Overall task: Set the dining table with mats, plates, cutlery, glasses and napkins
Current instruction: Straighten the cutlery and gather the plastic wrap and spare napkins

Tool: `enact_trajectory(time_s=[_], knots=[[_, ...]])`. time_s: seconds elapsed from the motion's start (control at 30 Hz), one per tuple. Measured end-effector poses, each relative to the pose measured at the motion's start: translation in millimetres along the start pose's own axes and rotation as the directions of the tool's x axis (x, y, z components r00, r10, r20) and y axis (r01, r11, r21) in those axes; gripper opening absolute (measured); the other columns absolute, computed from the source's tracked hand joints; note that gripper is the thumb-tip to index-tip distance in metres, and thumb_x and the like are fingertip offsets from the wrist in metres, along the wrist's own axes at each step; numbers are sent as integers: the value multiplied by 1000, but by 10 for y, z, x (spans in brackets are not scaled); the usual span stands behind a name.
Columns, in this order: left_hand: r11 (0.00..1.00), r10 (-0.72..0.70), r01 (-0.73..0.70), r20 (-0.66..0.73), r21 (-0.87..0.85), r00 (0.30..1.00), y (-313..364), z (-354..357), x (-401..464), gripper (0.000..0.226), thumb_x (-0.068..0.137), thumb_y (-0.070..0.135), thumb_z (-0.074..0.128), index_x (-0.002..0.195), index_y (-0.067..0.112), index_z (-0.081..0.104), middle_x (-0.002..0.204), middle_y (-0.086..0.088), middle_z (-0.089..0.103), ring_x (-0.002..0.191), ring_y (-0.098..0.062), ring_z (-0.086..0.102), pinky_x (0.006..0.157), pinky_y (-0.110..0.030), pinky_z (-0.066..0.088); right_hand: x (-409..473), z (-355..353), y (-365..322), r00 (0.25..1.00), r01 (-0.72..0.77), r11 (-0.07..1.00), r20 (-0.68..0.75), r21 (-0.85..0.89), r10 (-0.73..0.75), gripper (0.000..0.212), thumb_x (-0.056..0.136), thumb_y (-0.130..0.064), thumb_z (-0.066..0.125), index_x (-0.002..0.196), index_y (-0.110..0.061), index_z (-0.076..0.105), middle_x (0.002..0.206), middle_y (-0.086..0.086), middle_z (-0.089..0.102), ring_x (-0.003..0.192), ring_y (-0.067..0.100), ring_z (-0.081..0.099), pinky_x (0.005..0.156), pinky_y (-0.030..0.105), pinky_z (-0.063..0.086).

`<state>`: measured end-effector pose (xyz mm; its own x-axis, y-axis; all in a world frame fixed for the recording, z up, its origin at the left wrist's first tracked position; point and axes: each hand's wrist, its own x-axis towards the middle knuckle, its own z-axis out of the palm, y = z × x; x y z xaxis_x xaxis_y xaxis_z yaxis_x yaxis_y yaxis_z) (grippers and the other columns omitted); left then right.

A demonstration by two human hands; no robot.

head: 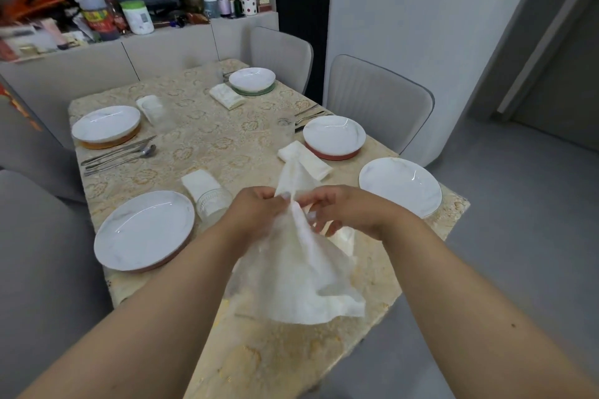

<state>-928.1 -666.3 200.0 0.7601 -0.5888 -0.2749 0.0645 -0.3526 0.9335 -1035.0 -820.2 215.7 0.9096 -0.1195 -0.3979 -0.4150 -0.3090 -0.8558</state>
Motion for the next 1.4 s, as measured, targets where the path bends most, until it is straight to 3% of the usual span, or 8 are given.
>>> enact_trajectory(time_s=[0.13, 0.3, 0.47, 0.73, 0.87, 1.03, 1.2, 1.4], knots=[[983, 44, -49, 35, 177, 998, 280, 27, 26, 24, 94, 23, 62, 72, 12, 68, 53, 3, 52, 42, -10, 42, 41, -15, 34, 21, -524, -57, 877, -83, 908, -463, -410, -129, 31, 78, -42, 73, 90, -19, 55, 82, -8, 57, 75, 9, 54, 68, 27, 43], [886, 116, -158, 122, 435, 986, 846, 101, 21, 17, 89, 26, 66, 81, 12, 71, 58, 5, 59, 50, -8, 51, 49, -18, 42, 334, -805, -108, 965, 261, 898, 71, -354, -252, 71, 66, -21, 85, 127, -32, 50, 121, -13, 57, 117, 1, 50, 95, 18, 44], [830, 173, -119, -49, 545, 984, 996, 60, 66, 22, 88, 24, 65, 74, 8, 68, 57, 3, 56, 50, -10, 48, 53, -21, 41, 657, -1018, 307, 986, -20, 830, -146, -557, -74, 25, 74, -25, 76, 94, -14, 66, 90, 2, 66, 89, 22, 62, 77, 32, 50], [631, 27, 90, -138, 770, 990, 438, 435, 111, 31, 84, 35, 68, 69, 9, 64, 70, -10, 64, 69, -23, 58, 58, -28, 39, 712, -1026, 218, 919, -216, 976, -334, 26, 212, 4, 86, -8, 56, 90, -6, 58, 84, 9, 58, 85, 26, 57, 75, 31, 49], [865, -27, 103, -160, 491, 987, 201, 579, 75, 34, 90, 35, 64, 65, 14, 56, 56, -1, 52, 48, -15, 46, 46, -23, 35, 568, -929, 80, 964, -196, 670, 15, 716, 266, 49, 85, 18, 27, 120, 0, 57, 114, 16, 60, 108, 30, 59, 99, 43, 47], [995, -74, 70, -56, -71, 996, 89, 783, -30, 52, 64, 61, 77, 102, 25, 72, 89, 2, 75, 75, -13, 70, 56, -25, 51, 426, -675, 57, 971, -233, 306, 206, 923, 119, 50, 79, 1, 38, 126, 13, 47, 129, 27, 50, 121, 41, 50, 104, 47, 41], [947, -232, 145, -300, -285, 925, -15, 822, 55, 16, 90, 16, 63, 78, 7, 56, 48, -2, 44, 33, -11, 35, 37, -17, 26, 438, -716, 58, 991, -102, 668, 131, 737, 7, 59, 93, -52, 45, 128, -5, 51, 124, 22, 59, 116, 36, 58, 104, 47, 42], [933, -126, 70, -138, -353, 982, 288, 529, 10, 13, 89, 10, 60, 78, 8, 53, 48, -5, 42, 34, -12, 31, 40, -15, 23, 472, -937, 370, 958, 287, 930, -49, 231, -284, 85, 64, -30, 79, 140, -29, 40, 138, -9, 48, 134, 7, 37, 113, 37, 31]])
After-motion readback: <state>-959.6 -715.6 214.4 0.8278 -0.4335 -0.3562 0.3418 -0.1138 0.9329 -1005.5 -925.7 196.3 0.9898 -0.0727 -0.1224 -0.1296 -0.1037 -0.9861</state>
